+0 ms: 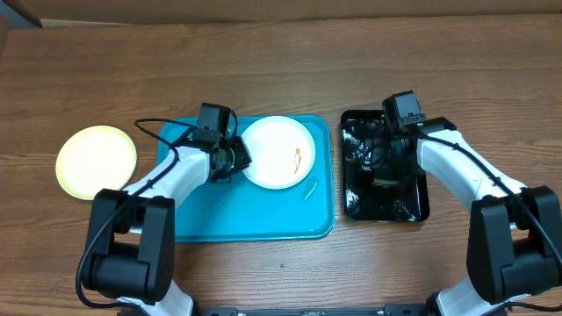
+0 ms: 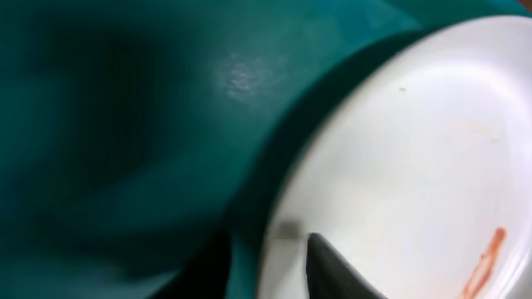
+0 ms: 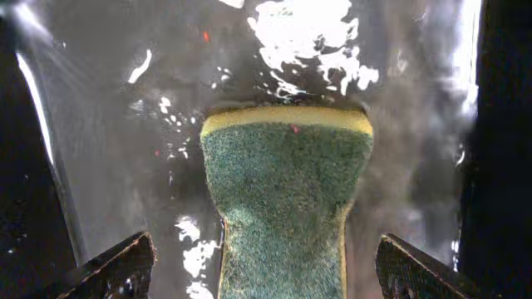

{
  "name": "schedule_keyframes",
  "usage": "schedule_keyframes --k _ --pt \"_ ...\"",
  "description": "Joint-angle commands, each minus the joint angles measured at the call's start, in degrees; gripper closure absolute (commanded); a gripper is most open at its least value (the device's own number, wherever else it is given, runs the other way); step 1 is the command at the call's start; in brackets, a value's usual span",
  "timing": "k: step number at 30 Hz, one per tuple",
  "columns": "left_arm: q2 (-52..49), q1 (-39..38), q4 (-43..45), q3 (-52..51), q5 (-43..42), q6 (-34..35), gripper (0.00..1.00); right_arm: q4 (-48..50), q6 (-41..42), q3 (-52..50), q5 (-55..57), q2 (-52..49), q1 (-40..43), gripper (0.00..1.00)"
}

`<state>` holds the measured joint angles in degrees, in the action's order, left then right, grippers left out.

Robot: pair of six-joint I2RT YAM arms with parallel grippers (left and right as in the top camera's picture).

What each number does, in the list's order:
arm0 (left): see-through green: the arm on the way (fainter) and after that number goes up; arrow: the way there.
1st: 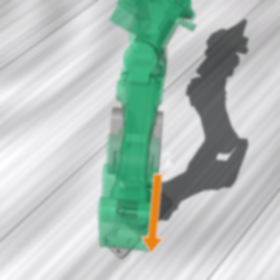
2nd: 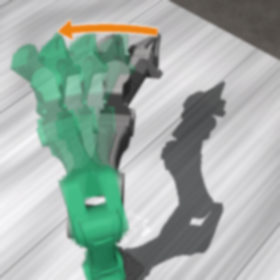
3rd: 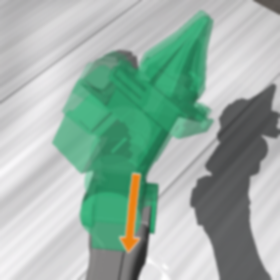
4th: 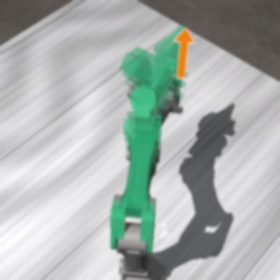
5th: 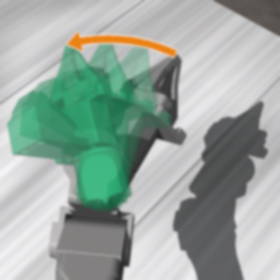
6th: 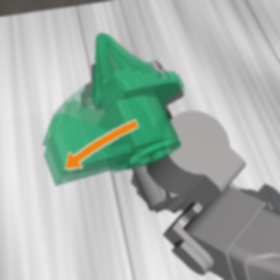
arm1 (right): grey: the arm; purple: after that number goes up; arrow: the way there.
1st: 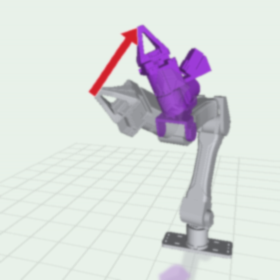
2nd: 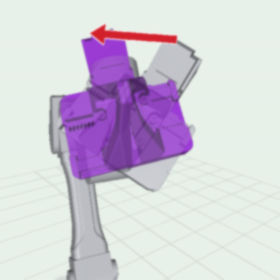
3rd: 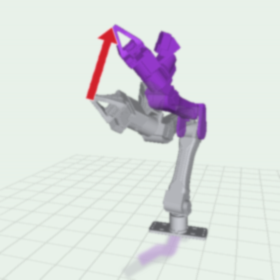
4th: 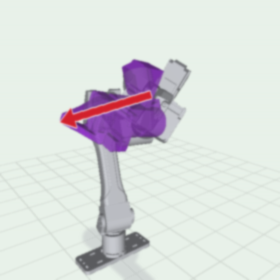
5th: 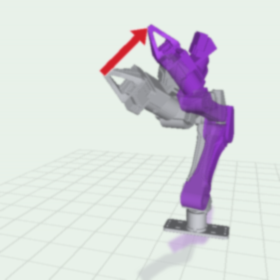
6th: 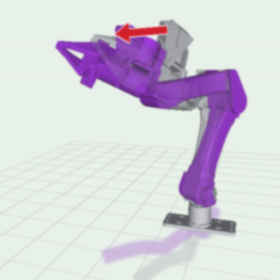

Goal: Clean dirty plates on tray and stack at the side
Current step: 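Grasp the green sponge in the black tray with the right gripper, then lift the sponge and carry it left over the white plate, right gripper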

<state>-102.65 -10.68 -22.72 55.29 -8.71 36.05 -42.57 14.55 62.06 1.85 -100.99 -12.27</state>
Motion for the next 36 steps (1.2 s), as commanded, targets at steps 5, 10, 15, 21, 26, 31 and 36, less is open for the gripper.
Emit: schedule_keyframes --k 5,10,15,21,26,31,36 --pt "-3.3 1.9 -4.3 -3.6 4.6 -0.3 0.89 11.8 0.0 -10.7 -0.4 0.8 0.1 0.16" --pt "-3.3 2.1 -5.1 -3.6 4.7 -0.3 0.96 14.4 0.0 -12.5 -2.3 0.9 0.1 0.71" --pt "-3.3 2.2 -5.8 -3.6 4.7 -0.3 0.96 6.3 0.0 -5.2 -12.0 4.1 0.0 0.96" --pt "-3.3 2.8 -7.9 -3.7 -4.5 -6.6 0.96 -4.1 0.0 1.9 -9.7 9.4 0.0 0.96" --pt "-3.3 2.8 -7.7 -3.7 -5.1 -7.3 0.96 -7.3 -3.2 1.9 -6.6 10.1 0.0 0.96" --pt "-3.3 2.7 -7.4 -3.7 -3.5 -4.0 0.96 -8.7 -4.0 1.3 -8.4 9.9 0.0 0.96" --pt "-3.3 2.6 -7.2 -4.1 -1.0 7.1 0.96 -7.3 -2.2 1.3 -12.3 9.8 0.1 0.96"
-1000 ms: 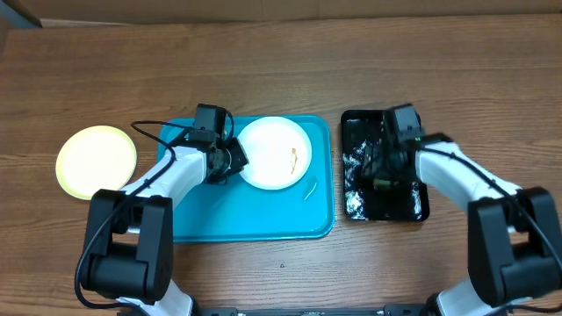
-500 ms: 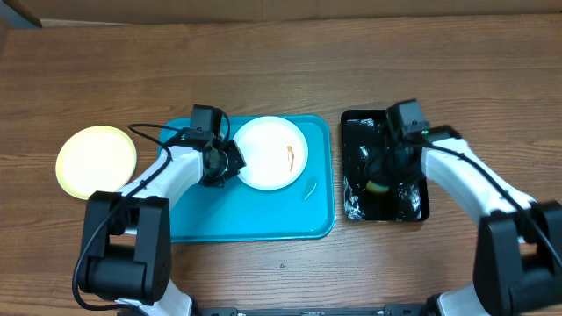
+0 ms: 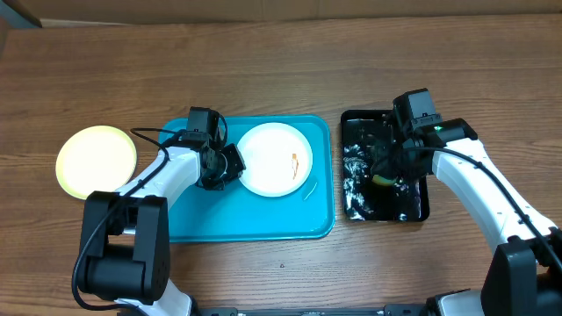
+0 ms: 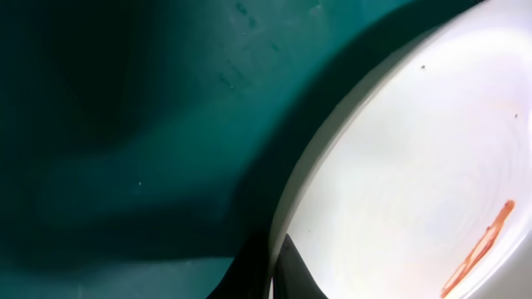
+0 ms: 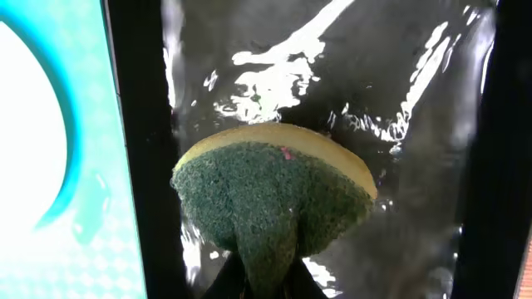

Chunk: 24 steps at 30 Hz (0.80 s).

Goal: Clean dirty plates on tray and stack at the side
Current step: 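Lift the sponge and carry it left over the white plate, right gripper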

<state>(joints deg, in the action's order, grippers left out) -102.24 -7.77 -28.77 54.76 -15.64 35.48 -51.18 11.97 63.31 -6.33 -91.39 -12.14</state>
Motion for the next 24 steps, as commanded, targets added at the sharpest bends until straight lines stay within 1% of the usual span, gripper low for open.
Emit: schedule_keyframes --k 1,4,5,6,7,9,10,11,12,14,17,18,19,21,23,24 --pt "-3.7 -0.6 -0.6 -3.8 6.0 8.9 0.96 1.4 -0.4 0.0 -4.9 0.1 -0.2 0.96" --pt "-3.8 -1.6 2.4 -5.0 5.5 11.0 0.96 0.8 -0.3 0.0 -1.7 0.1 -0.3 0.96" --pt "-3.8 -1.9 3.1 -5.2 5.4 11.1 0.85 0.7 0.2 0.0 -1.4 0.1 -0.2 0.96" --pt "-3.8 -2.2 3.6 -5.2 5.5 10.9 0.69 0.7 0.2 0.0 -1.5 0.1 -0.2 0.96" --pt "-3.8 -2.4 4.2 -5.2 5.8 9.9 0.59 0.7 0.2 0.0 -1.4 0.1 -0.2 0.96" --pt "-3.8 -2.4 6.1 -5.0 5.7 4.3 0.56 0.6 0.2 0.0 -0.9 0.1 -0.2 0.96" --pt "-3.8 -2.3 6.3 -5.0 5.7 1.4 0.61 0.6 0.2 0.0 -0.2 0.1 -0.2 0.96" --pt "-3.8 -2.1 6.3 -4.8 5.7 -1.1 0.86 0.7 0.2 0.0 1.2 0.1 -0.2 0.96" --pt "-3.8 -2.0 6.2 -4.6 5.6 -2.7 0.96 0.6 0.2 0.0 2.5 0.1 -0.2 0.96" --pt "-3.8 -1.9 5.9 -4.6 5.6 -2.8 0.96 0.8 0.3 -0.3 4.2 0.0 -0.2 0.96" --pt "-3.8 -1.9 4.8 -4.6 5.8 -2.1 0.96 2.2 4.3 -1.6 8.1 0.0 -0.2 0.96" --pt "-3.8 -1.9 4.1 -4.6 5.7 -0.6 0.96 2.9 5.2 -2.2 9.2 0.0 -0.2 0.96" --pt "-3.8 -1.9 2.9 -4.7 5.5 3.7 0.96 4.0 6.1 -3.2 9.4 0.0 -0.2 0.96" --pt "-3.8 -2.1 2.3 -4.8 4.7 7.3 0.96 4.9 6.1 -4.0 8.2 0.0 -0.2 0.96" --pt "-3.8 -2.6 2.1 -4.8 3.3 7.8 0.96 4.9 6.1 -4.2 6.9 0.0 -0.2 0.96" --pt "-3.8 -2.9 2.1 -4.8 3.3 7.8 0.93 4.7 6.1 -4.2 6.6 0.0 -0.2 0.96"
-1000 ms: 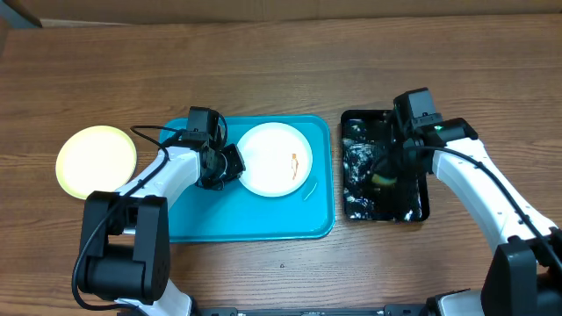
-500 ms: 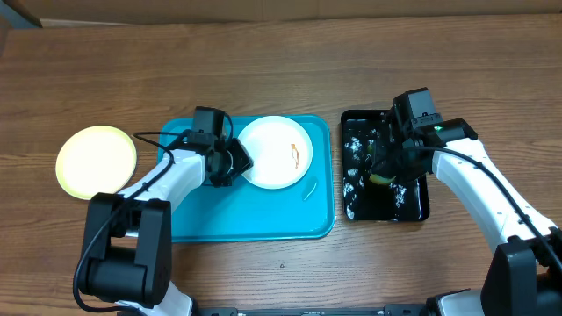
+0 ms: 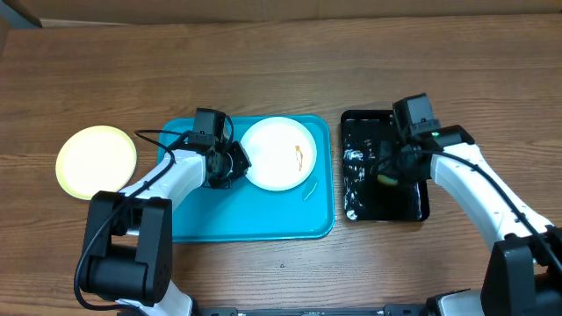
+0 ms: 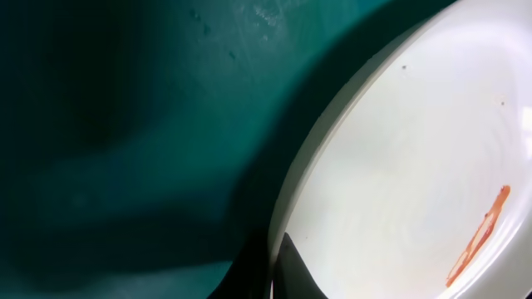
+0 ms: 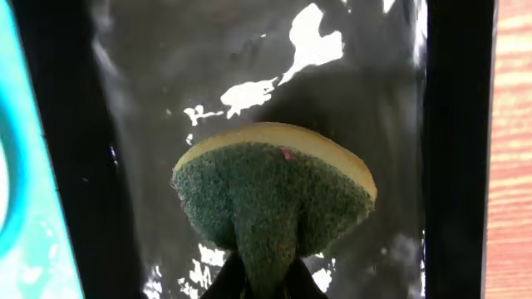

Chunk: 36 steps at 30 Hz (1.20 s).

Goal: Clean dirty plates on tray and stack at the side
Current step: 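Lift the sponge and carry it left over the white plate, right gripper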

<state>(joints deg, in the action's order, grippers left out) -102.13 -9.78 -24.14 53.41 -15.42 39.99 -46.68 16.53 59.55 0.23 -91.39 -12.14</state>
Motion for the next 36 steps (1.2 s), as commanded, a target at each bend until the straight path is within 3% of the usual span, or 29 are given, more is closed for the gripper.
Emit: schedule_keyframes --k 1,3,5,6,7,9,10,14,25,26,28,29,34,36 --pt "-3.9 -1.2 -2.5 -3.5 3.2 2.5 0.79 0.1 1.5 -0.5 0.1 0.0 -0.2 0.96" --pt "-3.9 -1.2 -2.4 -3.5 3.6 0.9 0.34 0.1 1.5 -0.5 0.1 0.0 -0.2 0.96" --pt "-3.9 -1.0 -2.4 -3.2 3.6 -2.7 0.36 0.1 1.5 -0.5 0.2 0.0 -0.2 0.96" --pt "-3.9 -0.7 -2.4 -2.8 3.6 -5.4 0.45 0.2 1.5 -0.5 0.2 0.0 -0.2 0.96" --pt "-3.9 -0.3 -2.7 -2.4 3.5 -7.9 0.66 0.5 1.5 -0.5 0.2 0.0 -0.2 0.96" --pt "-3.9 0.1 -3.7 -1.9 3.6 -9.5 0.91 1.2 1.5 -0.5 0.1 0.0 -0.2 0.96" --pt "-3.9 0.1 -3.7 -1.8 3.6 -9.9 0.96 1.6 1.6 -0.5 0.0 0.0 -0.2 0.96" --pt "-3.9 0.0 -4.0 -1.9 3.9 -9.1 0.96 1.1 4.5 -0.5 0.0 0.0 -0.8 0.96" --pt "-3.9 -1.3 -4.6 -1.9 3.3 3.8 0.96 3.3 4.3 -0.5 -8.9 0.0 -1.8 0.96" --pt "-3.9 -1.3 -4.1 -1.9 3.1 3.8 0.92 3.0 3.8 -0.5 -8.9 0.0 -1.8 0.96" --pt "-3.9 -1.1 -3.3 -1.9 2.9 3.7 0.53 2.4 2.6 -0.5 -8.2 0.0 -1.8 0.96" --pt "-3.9 -0.9 -2.6 -1.9 2.9 2.8 0.39 1.7 2.5 -0.5 -6.8 0.0 -1.8 0.96" --pt "-3.9 0.5 -4.1 1.2 1.9 -8.0 0.35 0.0 1.9 -0.5 -1.5 0.0 -1.7 0.96" --pt "-3.9 0.7 -5.1 3.0 2.0 -11.6 0.43 0.0 1.0 -0.5 -1.5 0.0 -1.8 0.96"
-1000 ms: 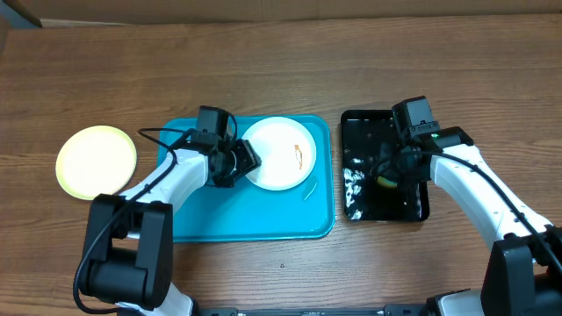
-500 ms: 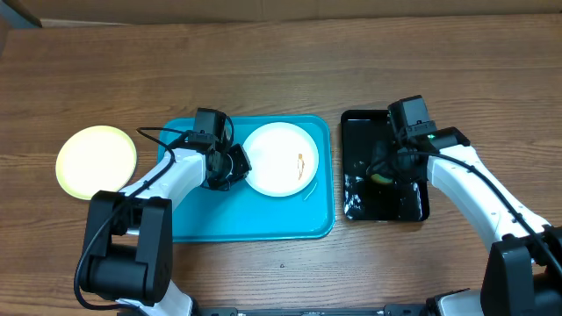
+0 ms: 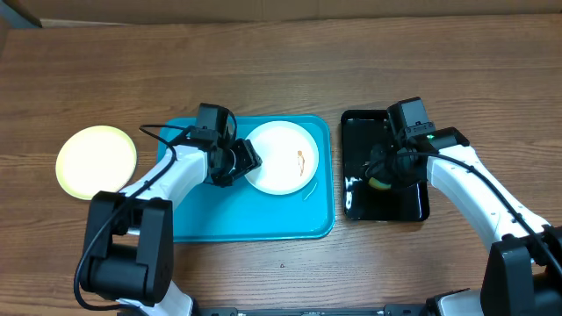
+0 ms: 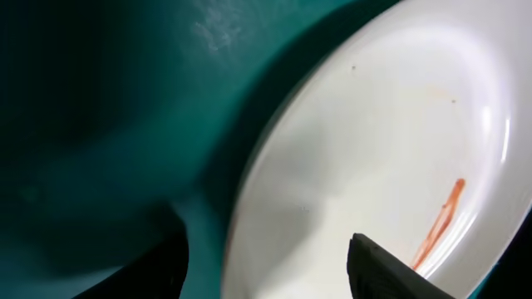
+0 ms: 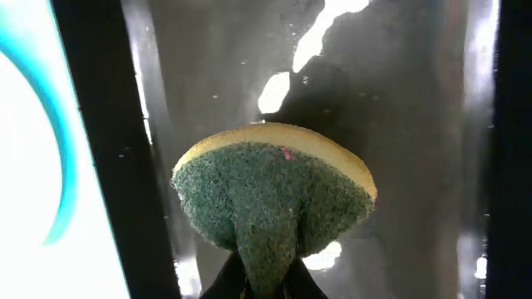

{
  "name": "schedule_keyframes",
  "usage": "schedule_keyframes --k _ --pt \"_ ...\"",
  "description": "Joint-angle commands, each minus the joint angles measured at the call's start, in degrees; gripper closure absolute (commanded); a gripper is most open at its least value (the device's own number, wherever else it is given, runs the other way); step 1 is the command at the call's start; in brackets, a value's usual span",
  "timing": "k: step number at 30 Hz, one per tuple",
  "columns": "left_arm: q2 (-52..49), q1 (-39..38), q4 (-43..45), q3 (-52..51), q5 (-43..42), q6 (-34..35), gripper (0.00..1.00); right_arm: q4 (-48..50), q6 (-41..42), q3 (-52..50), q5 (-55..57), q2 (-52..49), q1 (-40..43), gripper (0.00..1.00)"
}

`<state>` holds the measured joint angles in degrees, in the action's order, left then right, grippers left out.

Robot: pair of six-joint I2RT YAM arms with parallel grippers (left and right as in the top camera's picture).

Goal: Clean dirty plates on tray and stack at the side
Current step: 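Lift the sponge and carry it left over the white plate, right gripper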

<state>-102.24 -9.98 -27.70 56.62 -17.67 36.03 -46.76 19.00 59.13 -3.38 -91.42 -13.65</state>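
A white plate (image 3: 281, 158) with an orange smear (image 3: 299, 161) lies in the teal tray (image 3: 211, 215). My left gripper (image 3: 239, 163) stands open at the plate's left rim. In the left wrist view one finger is over the tray (image 4: 100, 124) and the other over the plate (image 4: 366, 141); the gripper (image 4: 268, 247) holds nothing. My right gripper (image 3: 384, 174) is shut on a green and yellow sponge (image 5: 274, 191), squeezed between the jaws above the wet black tray (image 3: 360, 140). A yellow plate (image 3: 97, 161) lies on the table at the left.
The black tray (image 5: 391, 100) holds water that glints under the sponge. The teal tray's right edge (image 5: 33, 124) shows left of it in the right wrist view. A small smear (image 3: 310, 190) lies on the teal tray beside the white plate.
My left gripper has opened and let go of the white plate's rim; the plate lies a little further right. My right gripper, still shut on the sponge, has shifted slightly toward the teal tray.
First my left gripper was at the white plate's rim and my right stood open over the sponge lying in the black tray. Then the left was shut on the rim and the right held the sponge pinched. That stayed so, and now the left is open.
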Motion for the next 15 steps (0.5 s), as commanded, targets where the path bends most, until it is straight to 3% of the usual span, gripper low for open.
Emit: schedule_keyframes --k 1,3,9,12,15 --pt "-3.8 1.0 -1.7 0.5 5.4 -9.3 0.53 0.1 -1.5 0.0 2.3 0.0 -0.3 0.96" --pt "-3.8 1.0 -1.8 0.8 9.3 -9.7 0.57 0.1 -1.4 0.0 2.3 0.0 -0.2 0.95" --pt "-3.8 -0.4 -3.7 0.7 14.5 -9.7 0.95 0.2 -1.4 0.0 4.8 0.0 -0.2 0.93" --pt "-3.8 -1.3 -5.7 0.6 16.3 -7.3 0.96 0.0 -2.3 0.0 3.3 -0.1 -0.2 0.96" --pt "-3.8 -1.4 -8.5 0.6 18.1 -0.2 0.96 -0.5 -8.4 0.0 -12.0 -0.1 -0.2 0.96"
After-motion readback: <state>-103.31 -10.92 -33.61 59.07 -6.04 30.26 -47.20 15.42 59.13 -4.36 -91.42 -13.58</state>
